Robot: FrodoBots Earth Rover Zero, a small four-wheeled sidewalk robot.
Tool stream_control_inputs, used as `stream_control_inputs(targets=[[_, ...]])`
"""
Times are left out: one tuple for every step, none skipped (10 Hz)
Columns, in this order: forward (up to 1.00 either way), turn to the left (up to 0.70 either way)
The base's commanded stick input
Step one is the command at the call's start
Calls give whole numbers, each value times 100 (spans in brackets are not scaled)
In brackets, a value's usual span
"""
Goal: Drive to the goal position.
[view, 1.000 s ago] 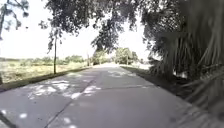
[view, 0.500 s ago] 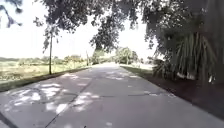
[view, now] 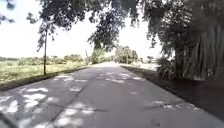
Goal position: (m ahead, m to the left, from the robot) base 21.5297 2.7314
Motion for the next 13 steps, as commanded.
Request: stream_control_inputs(targets=[[85,0],[85,0],[85,0],[85,0],[85,0],[85,0],[85,0],[85,0],[85,0],[85,0],[85,0],[85,0],[85,0]])
